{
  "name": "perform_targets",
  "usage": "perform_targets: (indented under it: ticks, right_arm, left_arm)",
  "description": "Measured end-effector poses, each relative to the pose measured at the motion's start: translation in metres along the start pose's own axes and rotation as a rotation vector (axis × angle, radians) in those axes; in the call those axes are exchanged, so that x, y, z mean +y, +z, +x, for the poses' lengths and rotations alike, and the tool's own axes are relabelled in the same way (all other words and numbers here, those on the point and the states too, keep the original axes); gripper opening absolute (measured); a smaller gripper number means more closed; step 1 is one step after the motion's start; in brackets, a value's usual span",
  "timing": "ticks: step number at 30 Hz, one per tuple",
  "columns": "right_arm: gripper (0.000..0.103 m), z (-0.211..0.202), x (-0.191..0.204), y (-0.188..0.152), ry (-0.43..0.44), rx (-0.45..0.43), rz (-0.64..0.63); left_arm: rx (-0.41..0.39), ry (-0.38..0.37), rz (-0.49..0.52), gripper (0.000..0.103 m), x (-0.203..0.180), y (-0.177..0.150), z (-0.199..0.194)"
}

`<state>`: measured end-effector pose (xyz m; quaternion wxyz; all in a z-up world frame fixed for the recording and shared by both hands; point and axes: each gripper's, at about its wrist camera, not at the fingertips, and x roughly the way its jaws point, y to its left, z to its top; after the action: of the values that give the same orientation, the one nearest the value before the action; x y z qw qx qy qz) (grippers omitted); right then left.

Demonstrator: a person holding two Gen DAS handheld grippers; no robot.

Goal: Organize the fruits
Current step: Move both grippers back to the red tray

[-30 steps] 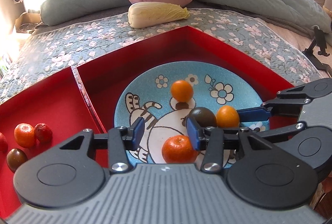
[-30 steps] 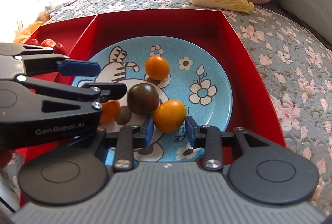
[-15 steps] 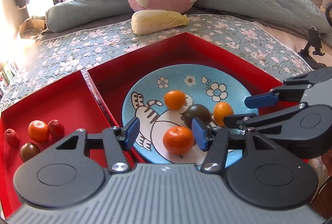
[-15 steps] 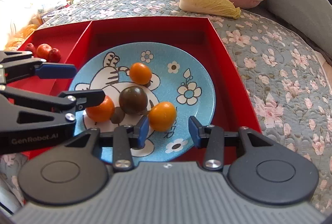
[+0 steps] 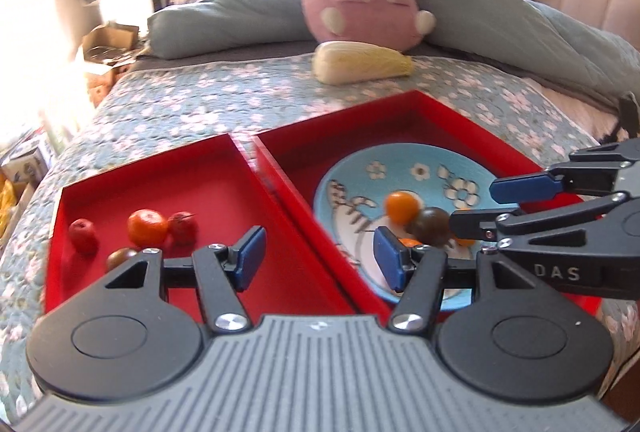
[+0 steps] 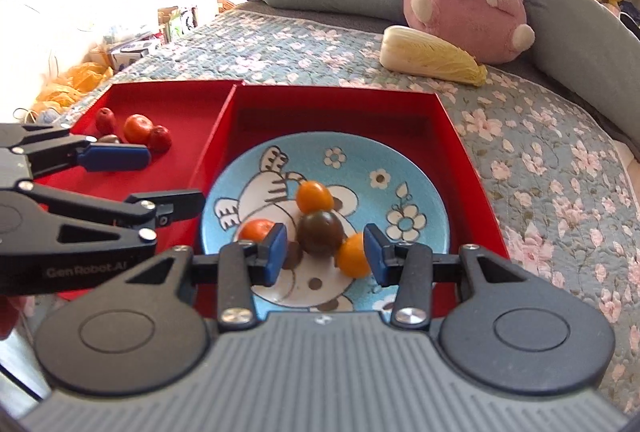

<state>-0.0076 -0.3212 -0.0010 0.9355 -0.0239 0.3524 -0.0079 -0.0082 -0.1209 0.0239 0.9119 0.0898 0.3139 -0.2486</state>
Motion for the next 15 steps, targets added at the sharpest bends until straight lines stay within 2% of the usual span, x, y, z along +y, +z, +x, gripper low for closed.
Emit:
perform_targets:
  ticks: [6, 12, 15]
  right_arm:
    - [0.045, 0.011, 0.035, 0.022, 0.076, -0.033, -0.043]
    - [0.045, 0.03, 0.07, 0.043, 0.149, -0.033, -0.088]
    - [0.045, 0.043, 0.089, 0.054, 0.19, -0.035, -0.107]
  left_arm:
    - [0.032, 0.085, -0.046, 0.065, 0.044, -0.007, -0.001]
    - [0.063, 0.161, 0.02, 0.065, 0.095, -0.012, 0.001]
    - [0.082, 0.165, 0.003, 0.065, 0.121, -0.014, 0.006]
